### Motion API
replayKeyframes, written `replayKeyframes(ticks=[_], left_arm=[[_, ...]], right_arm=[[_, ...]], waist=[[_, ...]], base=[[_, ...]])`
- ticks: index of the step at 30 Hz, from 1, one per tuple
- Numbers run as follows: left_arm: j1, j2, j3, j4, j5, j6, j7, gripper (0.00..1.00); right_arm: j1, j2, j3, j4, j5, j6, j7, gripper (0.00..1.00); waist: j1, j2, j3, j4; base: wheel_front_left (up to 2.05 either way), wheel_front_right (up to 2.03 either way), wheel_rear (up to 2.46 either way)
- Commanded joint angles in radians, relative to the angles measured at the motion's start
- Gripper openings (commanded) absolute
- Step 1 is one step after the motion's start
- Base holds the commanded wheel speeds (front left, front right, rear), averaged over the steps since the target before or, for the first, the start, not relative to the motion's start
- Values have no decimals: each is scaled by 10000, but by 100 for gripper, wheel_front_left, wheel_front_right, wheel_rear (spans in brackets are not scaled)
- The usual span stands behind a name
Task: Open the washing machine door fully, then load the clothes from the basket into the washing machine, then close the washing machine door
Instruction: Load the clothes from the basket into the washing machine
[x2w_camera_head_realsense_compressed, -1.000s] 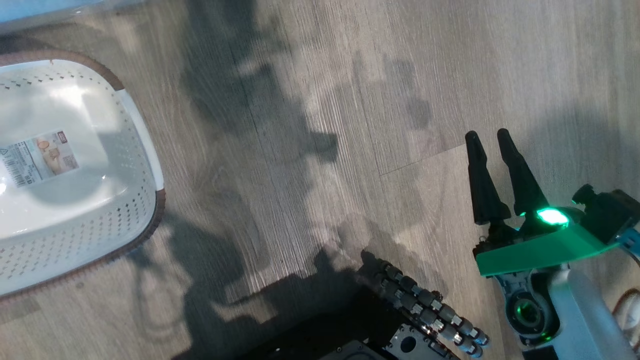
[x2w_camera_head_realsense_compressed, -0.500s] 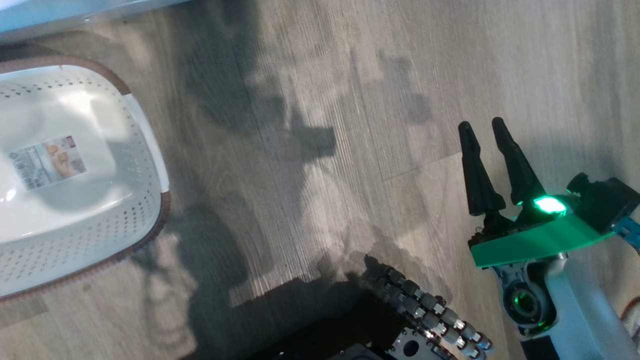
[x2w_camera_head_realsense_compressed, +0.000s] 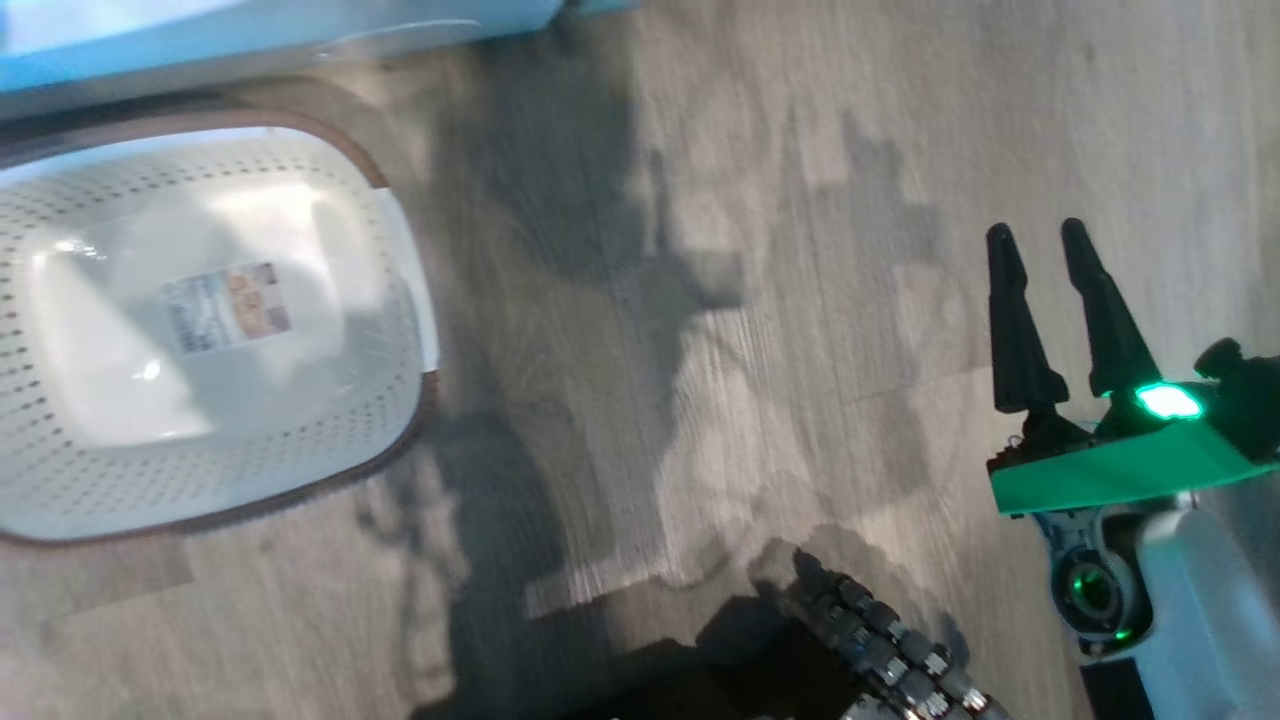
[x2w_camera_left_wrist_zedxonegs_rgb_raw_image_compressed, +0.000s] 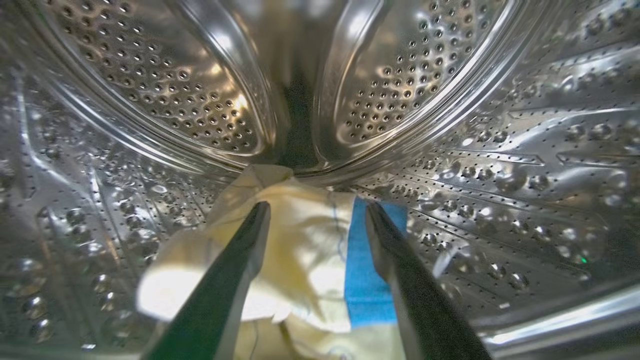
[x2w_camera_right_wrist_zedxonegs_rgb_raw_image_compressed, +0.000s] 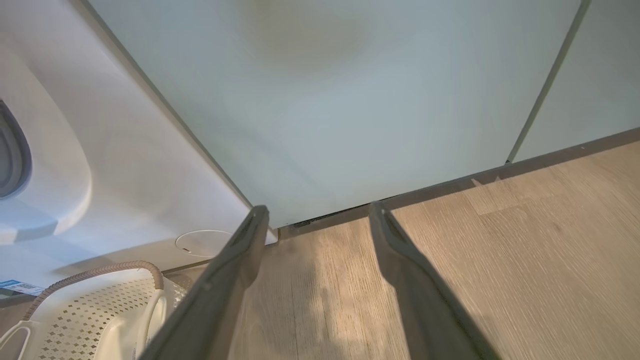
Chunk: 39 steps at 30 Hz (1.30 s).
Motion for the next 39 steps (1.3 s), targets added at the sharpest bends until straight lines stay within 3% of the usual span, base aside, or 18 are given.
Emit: replayKeyframes(ticks=[1,5,11,27,33,39], left_arm=[[-15,365,287,-400,-61,69,-86,100],[906,410,386,-1237,-305,296,-261,100],[2466,444,552,-3044,-614,991,-467,100],[7823,1007,887,-8955,-761,3879,-972,100],[9760,1000,1201,-10001,-942,4782,-1556,100],[11412,671,1375,-10355,-1280,5160,-2196,100]], right_arm=[[306,-158,45,-206,-84,8,-95,100],[422,-158,-178,-214,-310,8,-95,100],[466,-158,-459,-247,-593,8,-95,100],[1012,-158,-1197,-326,-1457,8,-95,100],[1380,-158,-1392,-327,-1809,8,-95,100],[1844,-158,-1586,-259,-2202,8,-95,100]], waist=[[0,0,-182,194],[0,0,-410,463],[0,0,-708,811],[0,0,-1987,1777],[0,0,-2678,2206],[0,0,-3478,2719]], base=[[0,0,0],[0,0,0],[0,0,0],[0,0,0],[0,0,0],[0,0,0]])
